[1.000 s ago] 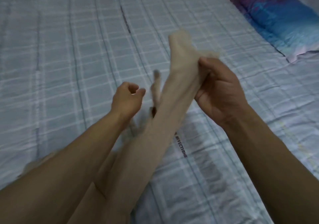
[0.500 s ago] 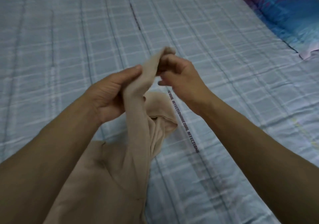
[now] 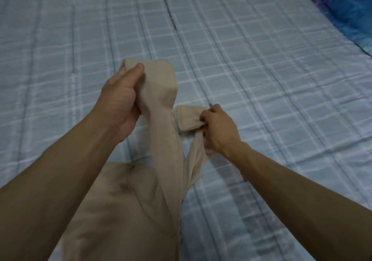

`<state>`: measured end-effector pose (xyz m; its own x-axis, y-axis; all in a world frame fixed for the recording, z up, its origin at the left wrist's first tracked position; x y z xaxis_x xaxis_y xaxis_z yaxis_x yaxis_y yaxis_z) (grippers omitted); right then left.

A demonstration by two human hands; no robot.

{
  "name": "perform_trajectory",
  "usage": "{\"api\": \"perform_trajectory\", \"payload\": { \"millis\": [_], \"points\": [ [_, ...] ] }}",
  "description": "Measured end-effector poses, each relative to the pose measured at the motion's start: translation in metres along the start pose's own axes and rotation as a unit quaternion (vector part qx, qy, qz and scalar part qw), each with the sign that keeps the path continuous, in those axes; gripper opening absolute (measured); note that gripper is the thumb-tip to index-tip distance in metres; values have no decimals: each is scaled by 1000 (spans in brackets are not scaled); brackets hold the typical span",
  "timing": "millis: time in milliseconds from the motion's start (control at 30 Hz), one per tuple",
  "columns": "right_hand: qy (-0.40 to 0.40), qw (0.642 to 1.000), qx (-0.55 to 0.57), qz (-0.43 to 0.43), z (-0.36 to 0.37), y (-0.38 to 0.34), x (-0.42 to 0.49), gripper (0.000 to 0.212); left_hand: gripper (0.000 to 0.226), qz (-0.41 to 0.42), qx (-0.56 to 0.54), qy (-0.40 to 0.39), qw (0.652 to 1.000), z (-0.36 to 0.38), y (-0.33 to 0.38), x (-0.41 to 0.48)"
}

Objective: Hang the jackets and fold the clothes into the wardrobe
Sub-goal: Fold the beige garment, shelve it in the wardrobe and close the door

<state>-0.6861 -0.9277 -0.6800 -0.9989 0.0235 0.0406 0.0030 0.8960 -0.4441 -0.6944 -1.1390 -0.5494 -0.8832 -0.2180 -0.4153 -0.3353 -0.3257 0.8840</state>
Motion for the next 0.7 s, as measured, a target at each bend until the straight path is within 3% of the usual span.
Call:
{"api": "perform_trajectory", "payload": {
  "millis": [100,167,233,333,367,400,433,500,600,700],
  "points": [
    [69,990,112,50,-15,10,10,19,32,19,22,-3,1000,-3,1,3],
    [102,935,301,156,-35,14,10,26,32,31,27,4,999,-4,2,5],
    [115,822,495,258,-58,19,5,33,32,41,29,9,999,-2,4,5],
    [97,583,719,366,-82,44,-5,29,33,48,29,2,998,4,5,3],
    [94,519,755,389,-86,54,-8,29,33,47,28,-1,998,6,5,1],
    [85,503,758,406,-89,63,-13,27,32,46,25,-4,999,8,5,-1],
    [83,538,717,437,-87,73,-19,22,29,44,26,-8,999,10,4,-4],
    [102,643,562,511,-82,93,-33,24,21,41,38,-19,998,15,1,-10],
    [180,698,422,550,-76,111,-55,65,20,44,61,-35,997,18,-3,-19],
    [130,777,346,510,-68,96,-69,109,21,42,73,-41,996,20,-7,-25]
  ]
}}
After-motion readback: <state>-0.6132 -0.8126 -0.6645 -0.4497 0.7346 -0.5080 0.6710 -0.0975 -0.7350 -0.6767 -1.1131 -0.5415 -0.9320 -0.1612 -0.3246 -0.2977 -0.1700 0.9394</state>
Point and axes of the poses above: each hand's wrist, its own x-axis towards the middle knuckle, its own z-axis out of the palm, y = z × x, the point moved 2 cm from there along x, towards the middle knuckle, and after that the axes turned 7 degrees about y, right-handed, at the moved point
